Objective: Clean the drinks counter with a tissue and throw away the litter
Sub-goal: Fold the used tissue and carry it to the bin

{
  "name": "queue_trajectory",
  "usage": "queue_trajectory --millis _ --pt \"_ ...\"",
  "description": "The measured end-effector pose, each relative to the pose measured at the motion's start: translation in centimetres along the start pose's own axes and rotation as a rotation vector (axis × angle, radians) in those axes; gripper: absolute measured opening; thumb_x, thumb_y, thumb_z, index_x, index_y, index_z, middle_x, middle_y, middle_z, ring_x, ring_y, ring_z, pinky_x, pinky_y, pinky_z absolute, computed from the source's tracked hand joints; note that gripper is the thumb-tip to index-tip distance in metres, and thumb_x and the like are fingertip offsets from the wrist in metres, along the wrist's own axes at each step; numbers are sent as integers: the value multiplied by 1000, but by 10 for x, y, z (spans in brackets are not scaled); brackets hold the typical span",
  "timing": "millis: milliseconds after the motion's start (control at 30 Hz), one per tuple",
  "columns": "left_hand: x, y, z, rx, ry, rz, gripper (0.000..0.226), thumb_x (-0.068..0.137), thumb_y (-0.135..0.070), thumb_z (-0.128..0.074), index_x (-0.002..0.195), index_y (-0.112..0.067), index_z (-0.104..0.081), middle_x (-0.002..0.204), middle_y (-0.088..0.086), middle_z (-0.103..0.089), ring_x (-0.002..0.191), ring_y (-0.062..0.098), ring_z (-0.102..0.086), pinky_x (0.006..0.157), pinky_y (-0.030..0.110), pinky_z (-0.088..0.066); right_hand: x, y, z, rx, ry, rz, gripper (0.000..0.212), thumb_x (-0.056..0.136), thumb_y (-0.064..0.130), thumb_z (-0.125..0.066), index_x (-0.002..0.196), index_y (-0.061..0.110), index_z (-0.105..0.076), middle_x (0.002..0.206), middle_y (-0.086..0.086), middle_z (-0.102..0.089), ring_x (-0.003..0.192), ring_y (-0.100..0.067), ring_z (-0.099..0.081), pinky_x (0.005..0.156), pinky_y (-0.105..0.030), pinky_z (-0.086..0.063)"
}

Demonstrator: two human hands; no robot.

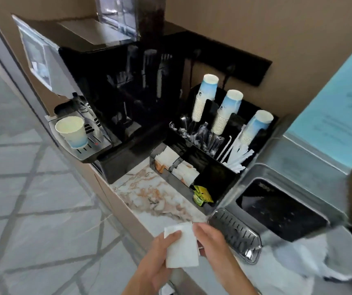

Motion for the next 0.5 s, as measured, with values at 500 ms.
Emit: queue_trajectory --millis 500 --pt "-3 95 -106 560 174 139 13 86 0 -66 94 7 -73 93 35 -73 80 42 -72 73 49 -57 -126 -76 99 134 -505 41 25 89 9 -69 76 -7 -55 62 -12 -43 55 -17 -44 48 -20 -40"
Point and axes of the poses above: each hand's wrist, its own x-axis towards the middle knuckle, its own z-axis out of the back of the hand, y = z × x, the point moved 3 cm from there along x, towards the middle knuckle
